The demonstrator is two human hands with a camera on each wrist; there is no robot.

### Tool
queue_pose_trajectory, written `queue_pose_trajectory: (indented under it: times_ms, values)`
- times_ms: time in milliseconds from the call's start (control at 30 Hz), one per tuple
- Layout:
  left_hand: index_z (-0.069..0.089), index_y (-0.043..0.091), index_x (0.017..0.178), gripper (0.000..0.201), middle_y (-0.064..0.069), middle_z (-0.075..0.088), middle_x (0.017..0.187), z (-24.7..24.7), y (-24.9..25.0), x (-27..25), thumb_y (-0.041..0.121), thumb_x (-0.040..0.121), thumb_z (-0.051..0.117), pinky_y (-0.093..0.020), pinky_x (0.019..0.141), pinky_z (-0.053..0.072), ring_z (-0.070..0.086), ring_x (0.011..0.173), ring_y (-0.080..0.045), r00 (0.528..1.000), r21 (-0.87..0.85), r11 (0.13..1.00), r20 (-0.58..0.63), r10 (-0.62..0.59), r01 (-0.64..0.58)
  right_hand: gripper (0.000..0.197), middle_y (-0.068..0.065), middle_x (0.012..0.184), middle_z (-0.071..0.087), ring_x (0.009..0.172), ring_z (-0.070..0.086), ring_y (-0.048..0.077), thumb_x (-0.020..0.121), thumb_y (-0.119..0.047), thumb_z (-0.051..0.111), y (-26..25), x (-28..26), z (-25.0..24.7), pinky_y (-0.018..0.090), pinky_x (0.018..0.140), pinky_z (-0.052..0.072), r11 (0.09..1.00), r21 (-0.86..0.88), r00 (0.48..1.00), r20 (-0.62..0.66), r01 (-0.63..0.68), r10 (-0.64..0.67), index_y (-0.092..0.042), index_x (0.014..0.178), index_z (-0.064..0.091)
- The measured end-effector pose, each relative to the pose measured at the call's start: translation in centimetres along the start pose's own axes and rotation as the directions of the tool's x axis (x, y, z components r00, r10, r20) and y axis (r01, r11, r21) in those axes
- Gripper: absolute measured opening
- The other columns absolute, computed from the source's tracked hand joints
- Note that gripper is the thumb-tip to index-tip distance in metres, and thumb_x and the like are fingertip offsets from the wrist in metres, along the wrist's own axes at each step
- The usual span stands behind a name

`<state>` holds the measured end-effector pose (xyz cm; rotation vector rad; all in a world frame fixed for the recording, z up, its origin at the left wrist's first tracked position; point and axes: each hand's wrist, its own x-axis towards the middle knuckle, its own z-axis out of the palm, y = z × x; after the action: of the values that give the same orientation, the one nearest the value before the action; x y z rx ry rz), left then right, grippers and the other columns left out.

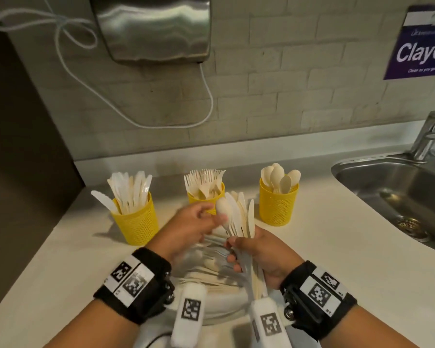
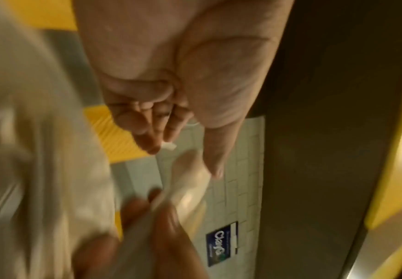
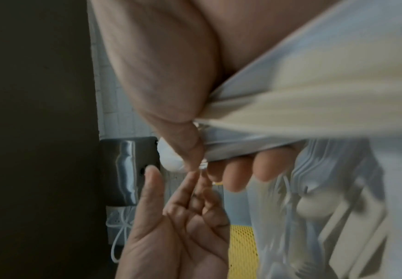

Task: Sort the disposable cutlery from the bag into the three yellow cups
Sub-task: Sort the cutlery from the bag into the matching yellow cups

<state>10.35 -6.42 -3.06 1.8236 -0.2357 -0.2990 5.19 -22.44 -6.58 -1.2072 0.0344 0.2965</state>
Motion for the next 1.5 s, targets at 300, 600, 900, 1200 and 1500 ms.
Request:
queue_pose_trajectory:
  times_ms: [300, 600, 900, 1200, 1500]
  values:
    - [0.057, 0.011, 0.11, 0.026, -0.008, 0.072, 0.09, -0.3, -2.0, -1.1, 0.002, 0.086, 0.059, -0.031, 0.063, 0.054, 0.068, 0.075, -0.018, 0.998, -0.282, 0.959, -0.062, 0.005, -0.022, 0.028, 0.015, 0.093, 0.066, 0.068, 0.058, 0.02, 0.09, -0.005, 0.056, 0.9, 1.3, 2.6, 0.027, 0.056, 0.05, 1.0, 0.007, 0.997, 0.079, 0.012, -0.013, -0.001, 0.117, 0.059]
    - [0.05, 0.015, 0.114, 0.031, -0.001, 0.06, 0.093, 0.1, 0.6, 1.9, 0.004, 0.087, 0.059, -0.026, 0.069, 0.05, 0.059, 0.083, -0.014, 0.98, -0.258, 0.957, -0.178, 0.09, -0.135, 0.013, 0.015, 0.087, 0.063, 0.081, 0.067, 0.026, 0.092, -0.01, 0.053, -0.9, 0.1, 0.2, 0.031, 0.065, 0.057, 0.985, 0.169, 0.992, -0.124, 0.019, 0.002, -0.005, 0.102, 0.062]
    - [0.04, 0.02, 0.115, 0.037, 0.006, 0.056, 0.084, 5.6, 8.6, 9.5, 0.008, 0.086, 0.059, -0.041, 0.089, 0.051, 0.057, 0.081, -0.014, 0.876, 0.018, 0.905, -0.245, 0.416, -0.425, 0.011, -0.001, 0.057, 0.047, 0.045, 0.042, 0.011, 0.09, -0.032, 0.057, -2.5, -2.3, -4.9, 0.023, 0.044, 0.039, 0.891, 0.402, 0.923, -0.382, 0.209, -0.044, -0.021, 0.09, 0.054]
    - [0.056, 0.01, 0.111, 0.032, -0.013, 0.066, 0.11, 10.4, 5.7, 13.9, 0.026, 0.083, 0.061, -0.039, 0.089, 0.05, 0.061, 0.104, -0.032, 0.969, 0.569, 0.784, 0.129, 0.212, -0.248, 0.007, 0.003, 0.057, 0.044, 0.044, 0.039, 0.012, 0.091, -0.015, 0.056, -2.9, -4.0, -6.2, 0.022, 0.04, 0.038, 0.974, 0.191, 0.951, -0.304, 0.124, -0.062, -0.014, 0.084, 0.057]
    - [0.045, 0.015, 0.133, 0.054, -0.01, 0.06, 0.106, 6.0, 6.8, 6.7, -0.001, 0.083, 0.059, -0.024, 0.073, 0.051, 0.059, 0.089, -0.018, 0.967, -0.045, 0.993, 0.229, 0.116, -0.108, 0.013, 0.005, 0.06, 0.053, 0.049, 0.049, 0.016, 0.093, -0.009, 0.049, -3.2, -2.9, -4.5, 0.025, 0.045, 0.041, 0.982, 0.183, 0.981, -0.192, 0.038, -0.003, -0.009, 0.1, 0.059]
